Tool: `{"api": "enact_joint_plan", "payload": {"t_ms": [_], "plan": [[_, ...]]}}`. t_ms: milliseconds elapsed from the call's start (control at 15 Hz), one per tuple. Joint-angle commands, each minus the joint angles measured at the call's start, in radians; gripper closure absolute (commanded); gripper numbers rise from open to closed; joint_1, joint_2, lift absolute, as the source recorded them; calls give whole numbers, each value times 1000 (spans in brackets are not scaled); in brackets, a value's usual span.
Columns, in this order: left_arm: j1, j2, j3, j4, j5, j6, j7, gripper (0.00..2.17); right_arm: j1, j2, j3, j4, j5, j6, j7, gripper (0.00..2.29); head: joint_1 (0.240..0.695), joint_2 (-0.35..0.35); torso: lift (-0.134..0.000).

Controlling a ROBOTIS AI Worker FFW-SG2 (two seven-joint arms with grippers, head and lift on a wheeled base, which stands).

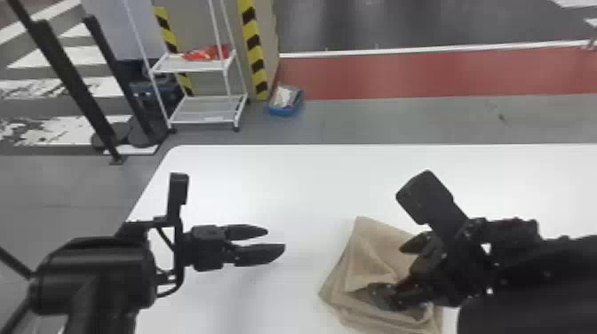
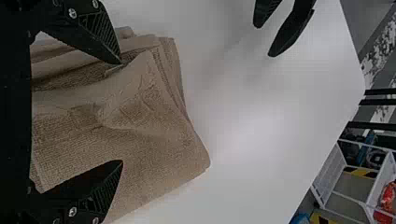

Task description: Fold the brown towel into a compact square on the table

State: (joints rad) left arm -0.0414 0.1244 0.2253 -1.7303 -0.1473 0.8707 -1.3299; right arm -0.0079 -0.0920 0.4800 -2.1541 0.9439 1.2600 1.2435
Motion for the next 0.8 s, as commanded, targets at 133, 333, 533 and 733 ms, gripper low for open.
{"api": "enact_joint_plan", "payload": {"t_ms": [133,333,533,733], "plan": [[0,0,2,0,0,0,-2,90,-7,5,-27,3,-31,-15,-4,151,695,173,-124],[0,1,3,3,0,-3,-2,90,-9,5,-14,-7,-31,-9,48,191,695,169,-124],[0,4,6,6,0,-3,-2,90,-14,-12,31,-1,79,-15,119,194,695,186,-124],[0,3,3,14,0,-15,0,100,-43,-14,74,62,174,-83,124,275,695,186,-124]]}}
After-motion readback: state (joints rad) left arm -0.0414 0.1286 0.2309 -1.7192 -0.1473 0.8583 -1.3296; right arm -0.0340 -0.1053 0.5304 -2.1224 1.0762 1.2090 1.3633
